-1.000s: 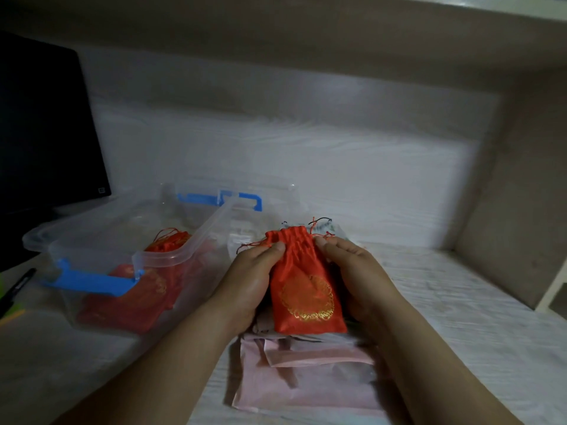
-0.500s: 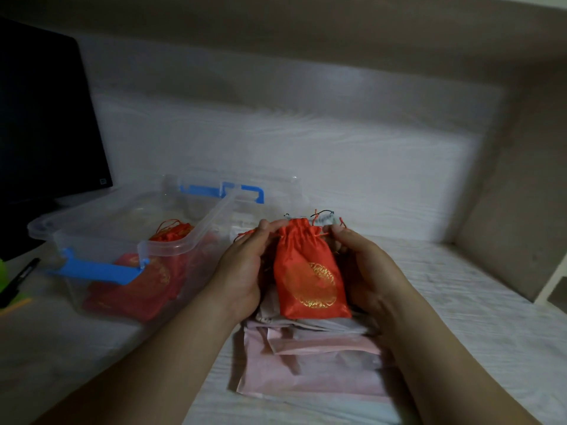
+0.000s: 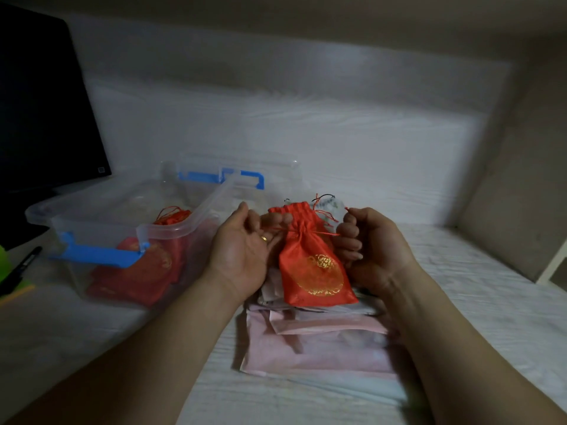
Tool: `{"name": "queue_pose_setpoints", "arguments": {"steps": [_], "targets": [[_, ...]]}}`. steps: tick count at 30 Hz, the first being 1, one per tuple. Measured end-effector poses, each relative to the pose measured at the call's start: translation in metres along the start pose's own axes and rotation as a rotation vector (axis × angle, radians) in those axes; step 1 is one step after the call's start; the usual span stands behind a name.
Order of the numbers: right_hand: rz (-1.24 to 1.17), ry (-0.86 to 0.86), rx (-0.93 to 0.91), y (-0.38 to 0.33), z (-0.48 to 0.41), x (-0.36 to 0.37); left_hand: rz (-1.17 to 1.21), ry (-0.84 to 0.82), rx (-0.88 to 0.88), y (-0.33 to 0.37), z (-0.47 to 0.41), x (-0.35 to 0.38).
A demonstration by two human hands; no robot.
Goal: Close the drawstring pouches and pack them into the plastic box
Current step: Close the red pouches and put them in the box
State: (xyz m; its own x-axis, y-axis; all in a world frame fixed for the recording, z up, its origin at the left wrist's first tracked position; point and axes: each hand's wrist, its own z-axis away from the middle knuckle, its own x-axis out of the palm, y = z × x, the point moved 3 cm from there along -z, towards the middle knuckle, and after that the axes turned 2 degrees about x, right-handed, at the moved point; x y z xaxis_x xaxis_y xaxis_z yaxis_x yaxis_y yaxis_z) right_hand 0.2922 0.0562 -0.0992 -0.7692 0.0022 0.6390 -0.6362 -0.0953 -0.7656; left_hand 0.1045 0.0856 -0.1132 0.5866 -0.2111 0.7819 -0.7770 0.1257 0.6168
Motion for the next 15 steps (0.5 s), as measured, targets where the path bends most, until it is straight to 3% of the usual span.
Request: {"name": "queue_pose_setpoints", "arguments": {"steps": [5,8,12,15], "targets": [[0.172,0.023,0.019,0.001,0.001,0.0,-0.155,0.035,0.01,-0.004,0.0,0.001],[0.336,0.057,-0.084,-0.002,0.005,0.002,-0.572,-0.042,0.181,-0.003,0.006,0.007],[0.618,-0.014,-0.367,-0.006,0.014,0.02,-1.248,-0.305,0.402,-0.013,0.017,0.012],[0.793,-0.103,-0.497,0.001,0.024,0.033,-1.373,-0.403,0.369,-0.023,0.017,0.013]]}}
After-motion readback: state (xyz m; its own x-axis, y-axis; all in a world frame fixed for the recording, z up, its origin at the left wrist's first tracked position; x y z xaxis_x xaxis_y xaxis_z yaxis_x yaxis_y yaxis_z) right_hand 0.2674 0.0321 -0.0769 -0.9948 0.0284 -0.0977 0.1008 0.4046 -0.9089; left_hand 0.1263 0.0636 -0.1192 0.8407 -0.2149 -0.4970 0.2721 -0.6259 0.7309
